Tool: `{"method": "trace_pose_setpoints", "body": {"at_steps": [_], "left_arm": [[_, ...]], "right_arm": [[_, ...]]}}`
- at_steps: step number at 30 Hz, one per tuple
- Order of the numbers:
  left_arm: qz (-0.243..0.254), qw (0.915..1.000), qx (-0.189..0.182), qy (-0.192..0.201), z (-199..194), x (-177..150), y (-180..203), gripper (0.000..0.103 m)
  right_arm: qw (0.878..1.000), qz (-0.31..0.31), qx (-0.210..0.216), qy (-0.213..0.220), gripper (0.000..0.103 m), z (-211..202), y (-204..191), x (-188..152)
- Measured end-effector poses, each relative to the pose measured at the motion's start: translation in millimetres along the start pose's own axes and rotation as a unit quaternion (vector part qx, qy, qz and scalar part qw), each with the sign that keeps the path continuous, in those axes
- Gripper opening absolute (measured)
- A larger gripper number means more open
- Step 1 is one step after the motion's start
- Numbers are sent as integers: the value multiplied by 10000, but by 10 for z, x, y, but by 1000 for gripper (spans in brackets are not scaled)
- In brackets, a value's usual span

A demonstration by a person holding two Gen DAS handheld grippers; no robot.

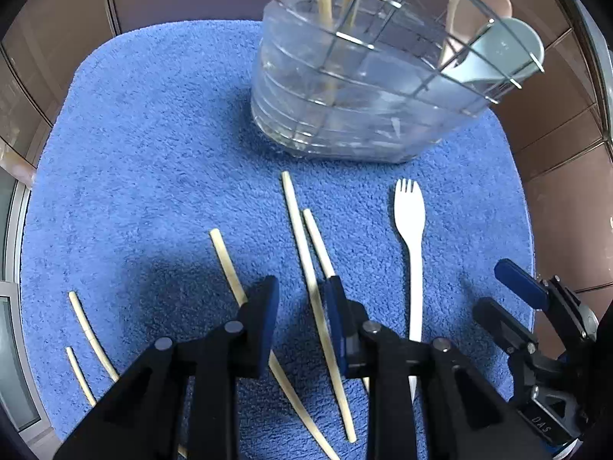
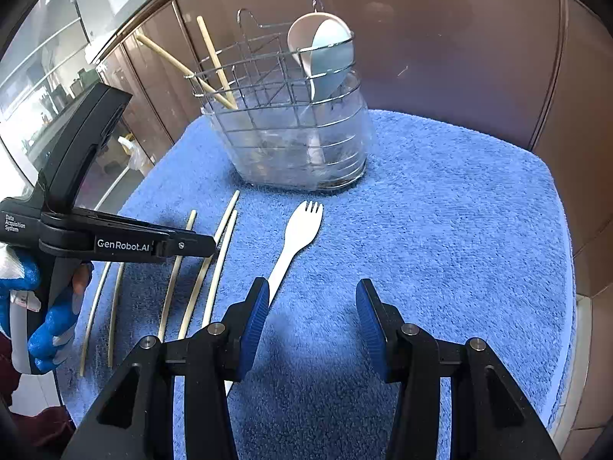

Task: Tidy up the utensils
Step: 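Grasp the white fork with the right tool while the left tool approaches the chopsticks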

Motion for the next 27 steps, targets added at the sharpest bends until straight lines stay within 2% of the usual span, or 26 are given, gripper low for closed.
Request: {"method": "trace_pose_setpoints", "body": {"at_steps": [11,15,18,22,27], "left_arm": [[-177,9996,89,-179,149,120,136,23],[-300,9993,85,-219,139,171,38,13],[-397,9988,-53,-294,92,165,-69,13],[-375,9985,-26,-402,93,211,-89,13],[-495,9975,-75,-507,55,240,-160,13]], "right_arm": [[9991,-117,66,-413,47,249,-116,80],[9983,-176,105,-542,47,317,-168,142],[9977,-209,88,-635,47,378,-201,174],[9965,-220,73,-803,47,488,-220,202],[9948,-98,84,-1006,40,622,-219,255]]}}
Point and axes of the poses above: each gripper's, at about its wrist camera, not at the fingertips, and z roughly the way its jaws point, y to its right, x to its top, the point moved 8 cm from there along z, roughly the way its jaws point, and after that the axes turned 4 degrees about -z, right-handed, at the moved point
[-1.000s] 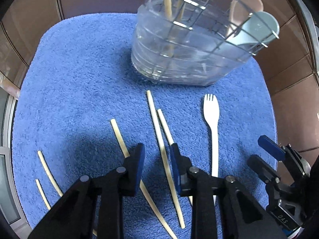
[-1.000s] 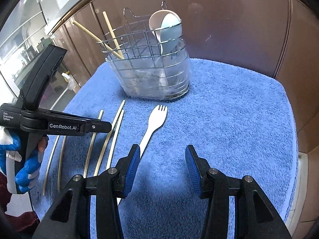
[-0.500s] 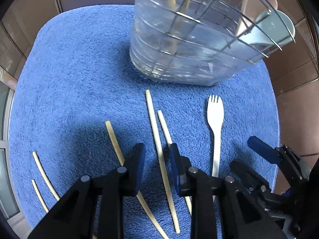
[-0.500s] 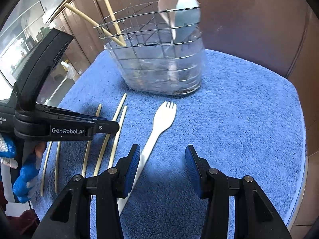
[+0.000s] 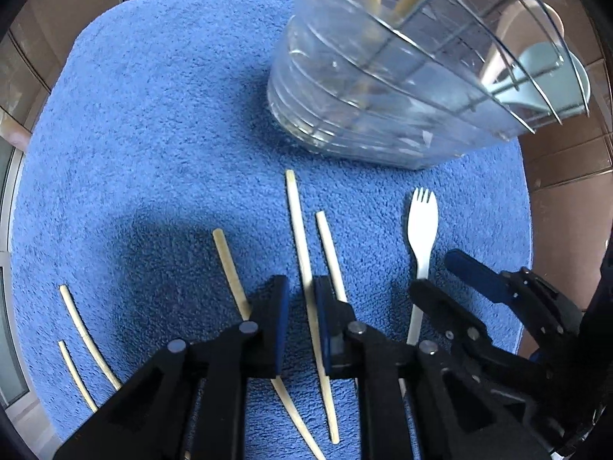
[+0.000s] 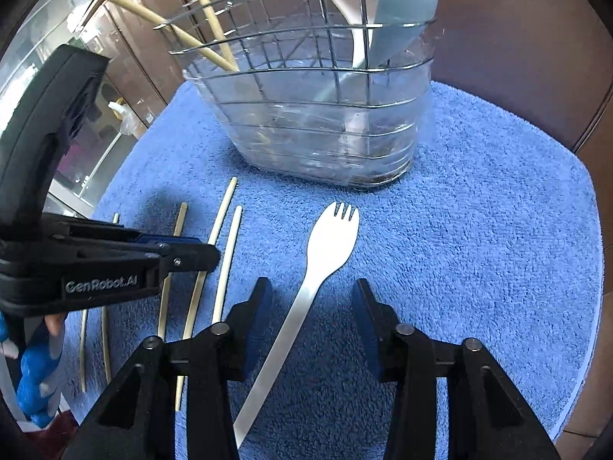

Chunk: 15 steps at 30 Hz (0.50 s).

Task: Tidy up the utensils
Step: 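Grasp the white fork with the right tool while the left tool approaches the chopsticks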

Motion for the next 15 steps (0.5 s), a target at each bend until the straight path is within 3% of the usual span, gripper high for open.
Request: {"method": "trace_pose_setpoints", "body": {"at_steps": [8,12,15], "left_arm": [[-144,9999,16,45,-6,2,-39,13],[-224,9997,57,62,-9,-18,-45,13],[-313,9995,42,84,1,-21,-25,11]], "right_arm": [[9995,30,124,-282,28,198,-84,49],[9993,147,162,-301,9,194,-2,60],[9988,230,299,-324,4,173,35,28]]}}
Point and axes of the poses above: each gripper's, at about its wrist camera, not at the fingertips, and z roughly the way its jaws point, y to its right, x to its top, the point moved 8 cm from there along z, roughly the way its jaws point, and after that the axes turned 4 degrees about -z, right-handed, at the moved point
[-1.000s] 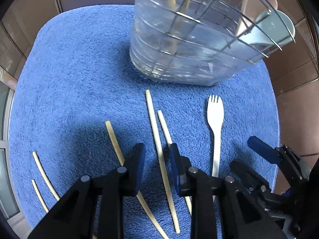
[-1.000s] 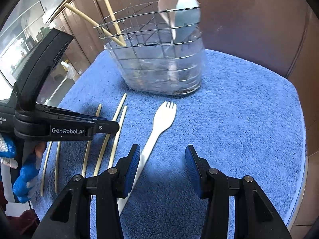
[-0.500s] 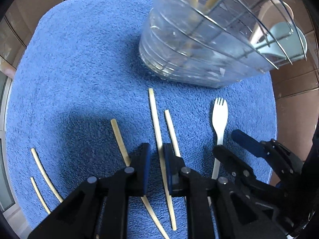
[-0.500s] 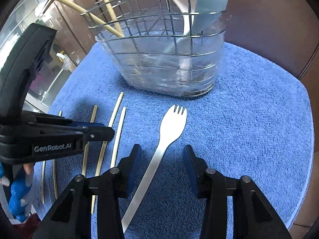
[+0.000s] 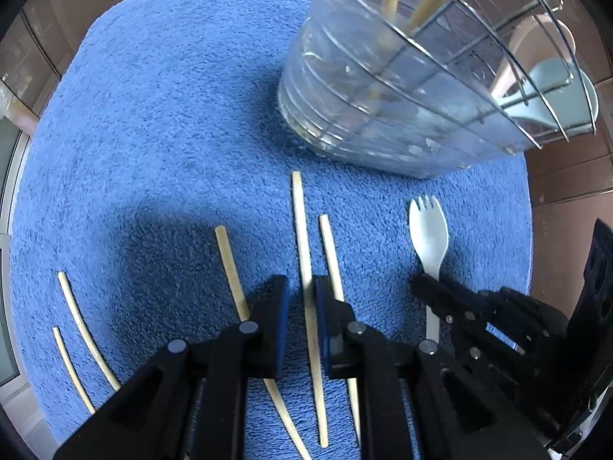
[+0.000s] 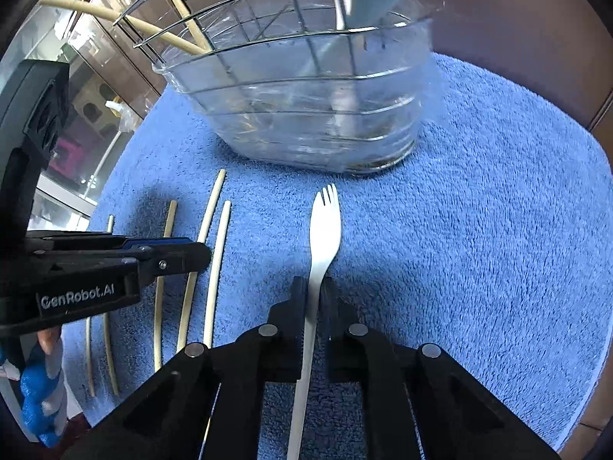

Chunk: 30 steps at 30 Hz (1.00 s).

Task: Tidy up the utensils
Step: 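Grasp the white fork with the right tool while the left tool approaches the chopsticks, then lift chopstick and white fork over the holder while both tools open to drop them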

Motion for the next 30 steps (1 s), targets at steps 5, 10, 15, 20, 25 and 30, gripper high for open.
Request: {"method": "trace_pose_setpoints", "body": {"at_steps": [5,10,15,20,25,30], "left_arm": [[-151,9997,-188,48,-25,-39,-36,5],[-194,9987,-430,197,-114,-106,-43,5],[-198,9960,-728,480,-313,-228,-66,5],[-32,9898,-1050,964,-655,-366,-82,5],[250,9787,-1269,1597,-1077,-542,-93,5],[469,9635,-1434,2213,-1505,-663,-10,5]], "right_arm": [[9999,34,123,78,3,-116,29,-158],[9994,28,233,249,3,-279,60,-278],[9977,-5,351,576,3,-608,123,-461],[9948,-25,337,959,3,-910,94,-613],[9884,-99,271,1494,3,-1240,-2,-735],[9775,-217,230,2083,3,-1580,-184,-771]]}}
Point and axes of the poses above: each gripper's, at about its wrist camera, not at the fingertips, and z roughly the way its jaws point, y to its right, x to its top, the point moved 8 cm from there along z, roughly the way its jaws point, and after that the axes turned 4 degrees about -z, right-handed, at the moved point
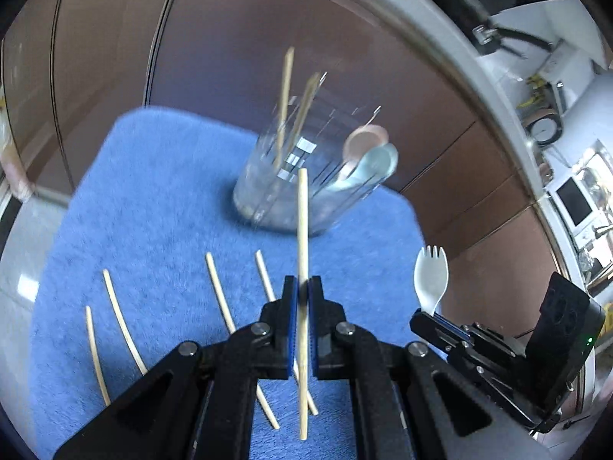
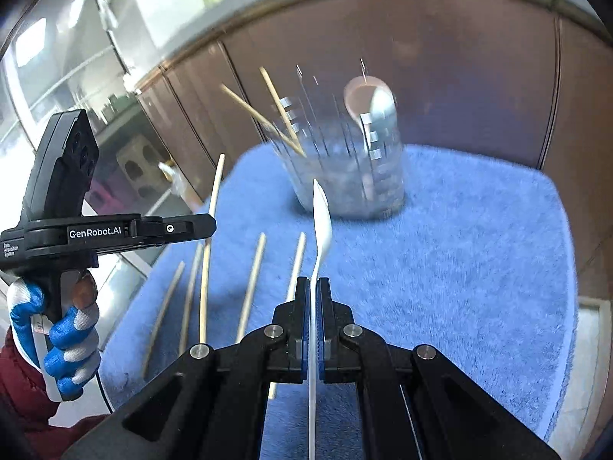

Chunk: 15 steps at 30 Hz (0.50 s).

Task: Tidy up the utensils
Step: 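Lift chopstick and white fork over the holder while both tools open to drop them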

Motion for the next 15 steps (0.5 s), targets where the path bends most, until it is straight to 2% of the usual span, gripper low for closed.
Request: {"method": "trace_pose_setpoints", "body": {"at_steps": [8,15], "left_arm": [[385,9933,-241,1064,-489,578,382,5],[549,9794,-366,1910,-600,1252,607,5]], "right_arm": [[9915,-327,-69,1259,3,-324,-324,677],[9704,-411,-114,2377,3,-407,-298,1473]]}}
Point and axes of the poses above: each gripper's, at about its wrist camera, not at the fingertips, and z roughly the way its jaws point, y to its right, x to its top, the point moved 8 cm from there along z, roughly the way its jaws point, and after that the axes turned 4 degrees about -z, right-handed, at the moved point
